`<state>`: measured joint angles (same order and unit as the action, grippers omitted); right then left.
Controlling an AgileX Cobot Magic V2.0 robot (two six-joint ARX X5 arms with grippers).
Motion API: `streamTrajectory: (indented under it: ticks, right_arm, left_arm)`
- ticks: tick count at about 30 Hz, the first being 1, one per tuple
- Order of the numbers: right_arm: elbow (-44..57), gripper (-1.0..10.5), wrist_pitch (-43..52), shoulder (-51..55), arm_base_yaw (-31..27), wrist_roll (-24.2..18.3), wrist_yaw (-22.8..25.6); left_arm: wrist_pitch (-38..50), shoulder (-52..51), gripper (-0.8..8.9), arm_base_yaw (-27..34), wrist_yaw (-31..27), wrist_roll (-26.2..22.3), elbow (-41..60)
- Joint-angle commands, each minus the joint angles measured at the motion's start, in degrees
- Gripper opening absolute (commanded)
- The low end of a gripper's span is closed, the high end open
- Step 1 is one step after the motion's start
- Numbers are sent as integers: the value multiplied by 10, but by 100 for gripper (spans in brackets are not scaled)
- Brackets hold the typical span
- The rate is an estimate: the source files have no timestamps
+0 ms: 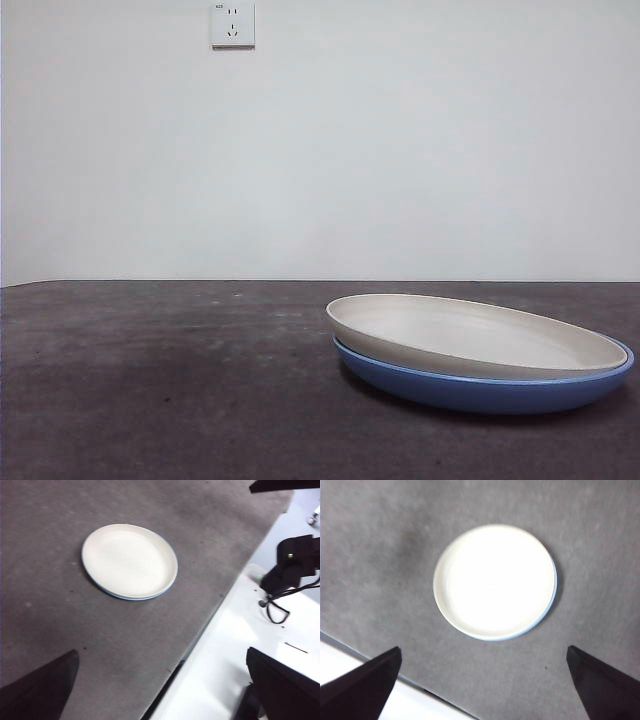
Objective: Pick up the white plate, put it on the blue plate, put it on desk
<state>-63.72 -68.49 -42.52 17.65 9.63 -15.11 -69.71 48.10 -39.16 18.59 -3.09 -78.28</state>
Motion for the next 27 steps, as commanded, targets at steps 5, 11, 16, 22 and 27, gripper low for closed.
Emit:
streamTrajectory:
  ticks: [5, 11, 16, 22, 27]
  right_arm:
    - [27, 580, 34, -23, 2, -6, 1]
    - [28, 580, 42, -56, 2, 9, 2]
    - [28, 580, 45, -112, 2, 8, 1]
    - [29, 579, 84, -193, -4, -5, 1]
    - [30, 579, 120, -272, -26, -26, -11]
  left_arm:
    - [36, -61, 630, -4, -9, 1, 37]
    - [37, -88, 626, -4, -41, 1, 60]
    - [39, -102, 626, -4, -41, 1, 62]
    - [38, -108, 626, -4, -41, 1, 62]
    - [31, -108, 626, -5, -41, 2, 62]
